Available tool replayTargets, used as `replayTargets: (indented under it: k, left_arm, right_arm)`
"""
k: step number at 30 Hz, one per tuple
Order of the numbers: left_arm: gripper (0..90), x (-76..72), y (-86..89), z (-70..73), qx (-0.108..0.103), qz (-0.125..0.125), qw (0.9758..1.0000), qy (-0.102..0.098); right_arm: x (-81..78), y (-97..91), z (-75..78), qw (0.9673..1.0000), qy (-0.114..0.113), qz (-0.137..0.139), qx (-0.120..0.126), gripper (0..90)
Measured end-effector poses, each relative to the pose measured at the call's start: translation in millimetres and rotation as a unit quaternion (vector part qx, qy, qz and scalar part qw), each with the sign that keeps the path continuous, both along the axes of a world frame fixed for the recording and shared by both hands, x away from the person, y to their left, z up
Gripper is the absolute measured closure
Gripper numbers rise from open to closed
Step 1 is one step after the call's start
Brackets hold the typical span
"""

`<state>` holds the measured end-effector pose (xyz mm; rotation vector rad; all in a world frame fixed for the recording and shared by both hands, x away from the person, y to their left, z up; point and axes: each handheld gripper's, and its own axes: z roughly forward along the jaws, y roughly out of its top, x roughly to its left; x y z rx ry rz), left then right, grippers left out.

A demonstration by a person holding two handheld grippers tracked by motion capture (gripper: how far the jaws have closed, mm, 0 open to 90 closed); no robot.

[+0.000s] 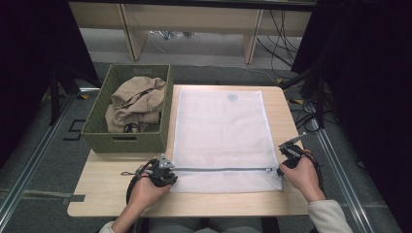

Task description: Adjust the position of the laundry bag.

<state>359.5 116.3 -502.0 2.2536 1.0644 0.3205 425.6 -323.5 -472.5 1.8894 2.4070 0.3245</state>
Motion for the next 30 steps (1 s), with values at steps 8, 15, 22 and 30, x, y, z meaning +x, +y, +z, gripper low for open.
replayTargets:
  k: [8,15,22,30]
  left_arm:
    - [86.8,-8.0,4.0,-0.2,-0.001,0.003,1.0,-0.001]
    - [83.4,-5.7,4.9,-0.2,0.0,0.0,1.0,-0.001]
    - [83.9,-5.0,4.8,0.0,0.008,0.001,1.0,-0.003]
    - [89.1,-7.7,7.0,0.6,-0.003,0.005,0.9999,0.013]
  right_arm:
    - [-5.2,4.0,4.4,1.0,0.009,-0.003,0.002,88.4]
    - [2.3,-2.6,7.2,0.9992,-0.017,-0.022,0.029,74.9]
    - [6.8,2.1,-1.3,0.9994,-0.007,-0.006,0.035,73.5]
    - [2.9,8.6,-0.2,0.9996,-0.005,0.02,0.022,86.0]
